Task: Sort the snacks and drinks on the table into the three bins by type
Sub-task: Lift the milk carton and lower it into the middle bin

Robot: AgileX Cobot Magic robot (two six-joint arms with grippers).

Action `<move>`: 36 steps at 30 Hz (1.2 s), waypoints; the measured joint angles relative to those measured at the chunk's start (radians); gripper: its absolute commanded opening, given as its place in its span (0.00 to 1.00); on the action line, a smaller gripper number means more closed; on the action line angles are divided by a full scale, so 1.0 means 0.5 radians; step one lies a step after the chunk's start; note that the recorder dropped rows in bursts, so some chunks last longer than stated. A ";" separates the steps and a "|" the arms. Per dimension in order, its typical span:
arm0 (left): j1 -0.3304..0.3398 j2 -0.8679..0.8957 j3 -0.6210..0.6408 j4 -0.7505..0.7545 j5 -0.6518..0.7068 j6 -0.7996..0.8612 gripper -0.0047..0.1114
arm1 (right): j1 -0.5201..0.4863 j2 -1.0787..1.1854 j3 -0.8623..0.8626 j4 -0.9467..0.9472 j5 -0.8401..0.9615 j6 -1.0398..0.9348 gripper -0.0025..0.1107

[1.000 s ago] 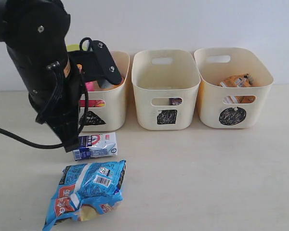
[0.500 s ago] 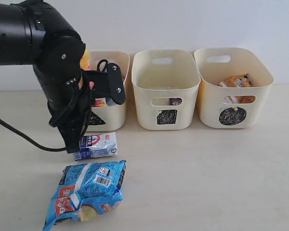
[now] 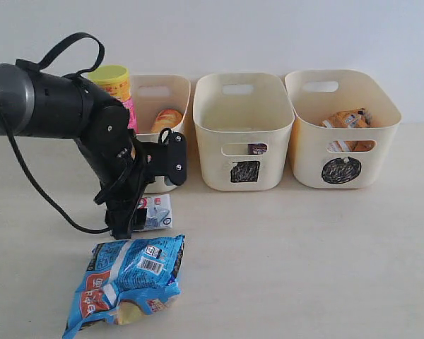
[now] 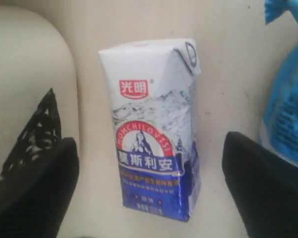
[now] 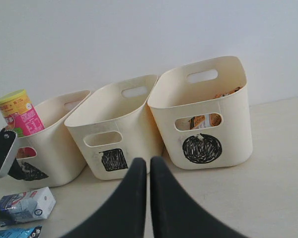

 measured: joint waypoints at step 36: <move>-0.142 -0.656 0.001 -1.134 -0.182 0.397 0.07 | 0.000 0.000 0.000 0.004 -0.004 0.000 0.02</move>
